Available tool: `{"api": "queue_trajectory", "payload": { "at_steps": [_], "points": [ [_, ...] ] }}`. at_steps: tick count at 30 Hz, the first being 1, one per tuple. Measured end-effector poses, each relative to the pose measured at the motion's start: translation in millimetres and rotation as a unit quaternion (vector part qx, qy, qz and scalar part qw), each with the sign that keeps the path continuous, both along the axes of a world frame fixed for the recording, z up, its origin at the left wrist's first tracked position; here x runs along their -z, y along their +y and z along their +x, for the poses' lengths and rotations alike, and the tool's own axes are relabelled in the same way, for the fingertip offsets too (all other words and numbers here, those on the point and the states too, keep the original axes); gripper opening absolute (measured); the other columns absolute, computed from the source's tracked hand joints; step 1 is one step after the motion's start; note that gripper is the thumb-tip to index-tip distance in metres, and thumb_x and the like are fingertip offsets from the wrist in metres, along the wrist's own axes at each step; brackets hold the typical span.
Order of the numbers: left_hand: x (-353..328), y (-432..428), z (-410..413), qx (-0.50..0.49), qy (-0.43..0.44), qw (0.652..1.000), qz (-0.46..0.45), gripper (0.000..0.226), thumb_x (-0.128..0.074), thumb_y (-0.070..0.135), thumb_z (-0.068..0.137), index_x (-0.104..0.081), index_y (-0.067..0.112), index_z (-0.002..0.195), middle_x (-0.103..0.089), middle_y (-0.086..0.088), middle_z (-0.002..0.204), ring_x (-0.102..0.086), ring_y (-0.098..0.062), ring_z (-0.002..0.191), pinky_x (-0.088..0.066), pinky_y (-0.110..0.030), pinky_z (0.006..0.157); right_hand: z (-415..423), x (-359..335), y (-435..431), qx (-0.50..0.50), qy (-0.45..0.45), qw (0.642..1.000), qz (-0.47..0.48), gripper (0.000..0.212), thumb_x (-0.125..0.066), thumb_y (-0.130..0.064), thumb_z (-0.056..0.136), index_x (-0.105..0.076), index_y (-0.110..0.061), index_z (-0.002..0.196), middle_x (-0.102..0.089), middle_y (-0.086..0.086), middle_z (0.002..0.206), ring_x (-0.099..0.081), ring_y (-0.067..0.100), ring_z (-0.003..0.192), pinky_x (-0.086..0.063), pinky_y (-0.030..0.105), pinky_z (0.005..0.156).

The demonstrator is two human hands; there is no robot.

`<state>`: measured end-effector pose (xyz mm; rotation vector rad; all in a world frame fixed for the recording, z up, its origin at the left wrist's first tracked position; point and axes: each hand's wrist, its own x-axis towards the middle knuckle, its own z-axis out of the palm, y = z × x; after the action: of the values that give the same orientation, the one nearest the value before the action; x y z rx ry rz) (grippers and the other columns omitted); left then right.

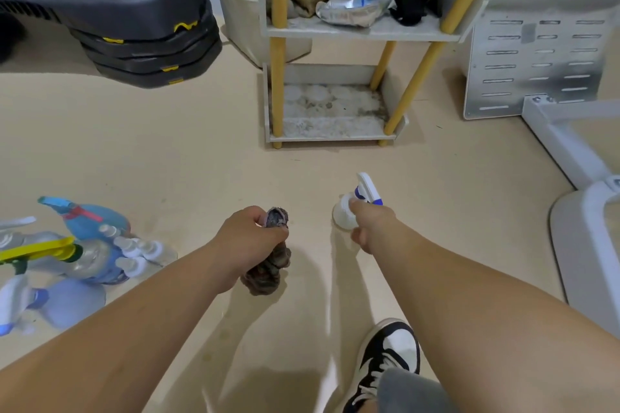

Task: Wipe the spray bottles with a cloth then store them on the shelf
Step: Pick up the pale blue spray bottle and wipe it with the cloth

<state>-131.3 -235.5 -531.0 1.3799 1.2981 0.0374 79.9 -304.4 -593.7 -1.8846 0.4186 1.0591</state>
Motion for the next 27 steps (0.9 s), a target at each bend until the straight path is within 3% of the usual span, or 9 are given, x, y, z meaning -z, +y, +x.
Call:
{"api": "queue_trajectory", "payload": {
  "at_steps": [3,5,7,11,15,19,22,25,27],
  "points": [
    [-11,-3,-5,-0.006,-0.016,1.000,0.006,0.023,-0.076,0.021,0.092,-0.054,0.015,0.089,-0.068,0.000,0.072,-0.062,-0.011,0.056,-0.046,-0.020,0.051,-24,-6,3,-0.121,0.029,0.992,-0.012,0.035,-0.069,-0.028,0.097,-0.052,-0.010,0.122,-0.057,0.009,0.099,-0.061,0.029,0.087,-0.057,0.040,0.088],
    [-20,-5,-11,-0.006,-0.019,0.999,0.025,0.028,-0.081,0.021,0.088,-0.053,0.014,0.088,-0.067,-0.002,0.079,-0.063,-0.013,0.062,-0.046,-0.022,0.054,-47,-13,7,-0.237,0.019,0.971,-0.008,0.028,-0.068,-0.029,0.097,-0.060,-0.007,0.111,-0.060,0.010,0.086,-0.058,0.025,0.070,-0.056,0.038,0.074],
    [-29,-5,-21,-0.010,-0.018,0.999,0.047,0.034,-0.084,0.023,0.085,-0.051,0.015,0.085,-0.062,-0.006,0.085,-0.058,-0.021,0.072,-0.045,-0.028,0.060,-76,-28,15,-0.337,0.044,0.940,0.034,0.029,-0.066,-0.038,0.099,-0.067,-0.009,0.105,-0.064,0.008,0.083,-0.062,0.022,0.065,-0.059,0.036,0.072],
    [-50,-2,-56,-0.026,-0.034,0.996,0.082,0.032,-0.085,0.019,0.084,-0.057,0.005,0.093,-0.064,-0.005,0.084,-0.062,-0.021,0.075,-0.051,-0.030,0.067,-127,-69,42,-0.443,0.089,0.884,0.120,0.044,-0.051,-0.056,0.102,-0.074,-0.020,0.113,-0.075,0.005,0.099,-0.072,0.022,0.078,-0.063,0.042,0.082],
    [-69,-8,-101,-0.032,-0.037,0.995,0.091,0.028,-0.081,0.009,0.086,-0.060,0.008,0.104,-0.071,-0.007,0.089,-0.069,-0.017,0.071,-0.057,-0.024,0.055,-162,-108,53,-0.532,0.027,0.839,0.110,0.054,-0.050,-0.061,0.101,-0.074,-0.014,0.112,-0.077,0.008,0.104,-0.071,0.026,0.086,-0.063,0.042,0.084],
    [-73,-21,-152,-0.048,-0.034,0.995,0.079,0.021,-0.070,0.004,0.089,-0.062,0.014,0.106,-0.073,-0.013,0.103,-0.074,-0.029,0.098,-0.063,-0.049,0.087,-204,-132,57,-0.650,-0.076,0.755,0.039,0.059,-0.050,-0.057,0.102,-0.072,-0.003,0.110,-0.076,0.014,0.094,-0.070,0.029,0.075,-0.062,0.047,0.085],
    [-81,-20,-188,-0.083,-0.027,0.995,0.052,0.017,-0.070,0.006,0.090,-0.063,0.012,0.104,-0.073,-0.015,0.104,-0.074,-0.031,0.101,-0.063,-0.052,0.089,-236,-144,63,-0.706,-0.130,0.696,0.017,0.058,-0.045,-0.054,0.105,-0.068,-0.002,0.114,-0.074,0.012,0.099,-0.070,0.026,0.075,-0.061,0.043,0.081],
    [-91,-12,-219,-0.108,-0.011,0.992,0.056,0.019,-0.069,0.009,0.089,-0.064,0.011,0.107,-0.074,-0.019,0.107,-0.075,-0.032,0.098,-0.065,-0.050,0.084,-264,-145,70,-0.715,-0.151,0.681,0.035,0.057,-0.044,-0.052,0.106,-0.068,-0.001,0.115,-0.075,0.015,0.107,-0.071,0.026,0.077,-0.060,0.039,0.076],
    [-92,-10,-238,-0.100,0.001,0.994,0.052,0.015,-0.066,0.008,0.092,-0.064,0.014,0.106,-0.074,-0.016,0.107,-0.075,-0.028,0.095,-0.066,-0.045,0.080,-277,-134,70,-0.700,-0.157,0.695,0.052,0.053,-0.047,-0.047,0.106,-0.068,0.000,0.112,-0.073,0.013,0.097,-0.069,0.025,0.073,-0.057,0.035,0.071]
  ]
}}
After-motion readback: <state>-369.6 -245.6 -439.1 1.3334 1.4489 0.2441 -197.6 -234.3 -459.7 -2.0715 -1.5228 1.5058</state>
